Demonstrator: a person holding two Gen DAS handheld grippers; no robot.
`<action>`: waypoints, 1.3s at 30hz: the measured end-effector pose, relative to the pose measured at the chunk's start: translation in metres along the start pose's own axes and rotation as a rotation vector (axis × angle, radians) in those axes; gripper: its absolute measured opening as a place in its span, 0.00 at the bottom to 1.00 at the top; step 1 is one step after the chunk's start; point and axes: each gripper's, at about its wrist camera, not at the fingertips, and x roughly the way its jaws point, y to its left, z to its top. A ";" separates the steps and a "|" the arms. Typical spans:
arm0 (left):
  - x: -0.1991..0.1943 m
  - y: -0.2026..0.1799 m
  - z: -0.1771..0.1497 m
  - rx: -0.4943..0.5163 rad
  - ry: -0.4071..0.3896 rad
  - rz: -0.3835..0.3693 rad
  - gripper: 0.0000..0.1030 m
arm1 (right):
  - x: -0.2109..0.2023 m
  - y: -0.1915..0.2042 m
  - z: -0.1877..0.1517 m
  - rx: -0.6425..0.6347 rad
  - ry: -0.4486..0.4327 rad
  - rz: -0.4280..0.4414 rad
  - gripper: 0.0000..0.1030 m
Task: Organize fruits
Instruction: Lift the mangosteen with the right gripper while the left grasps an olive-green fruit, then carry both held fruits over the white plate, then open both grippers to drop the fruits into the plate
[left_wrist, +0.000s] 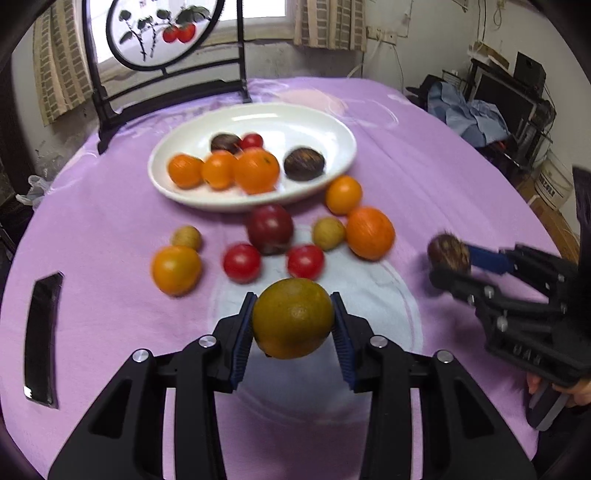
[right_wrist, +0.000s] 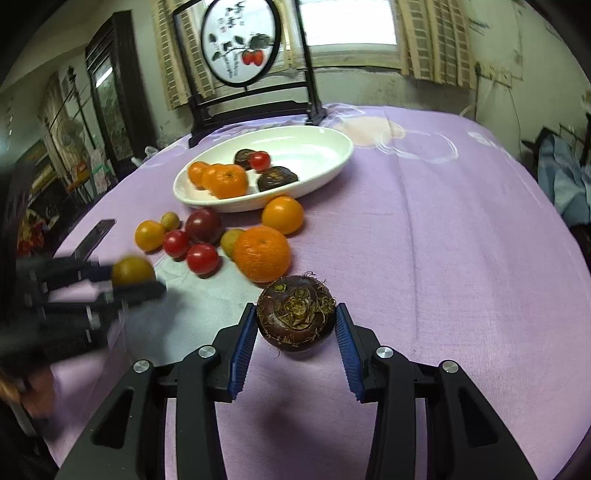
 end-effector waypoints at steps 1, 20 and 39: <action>-0.002 0.005 0.006 -0.002 -0.009 0.007 0.38 | -0.001 0.004 0.002 -0.013 0.000 0.008 0.42; 0.065 0.092 0.113 -0.207 -0.020 0.036 0.38 | 0.072 0.027 0.131 -0.142 -0.032 -0.059 0.42; 0.082 0.097 0.154 -0.261 -0.053 0.006 0.68 | 0.101 0.014 0.148 -0.053 -0.032 -0.057 0.62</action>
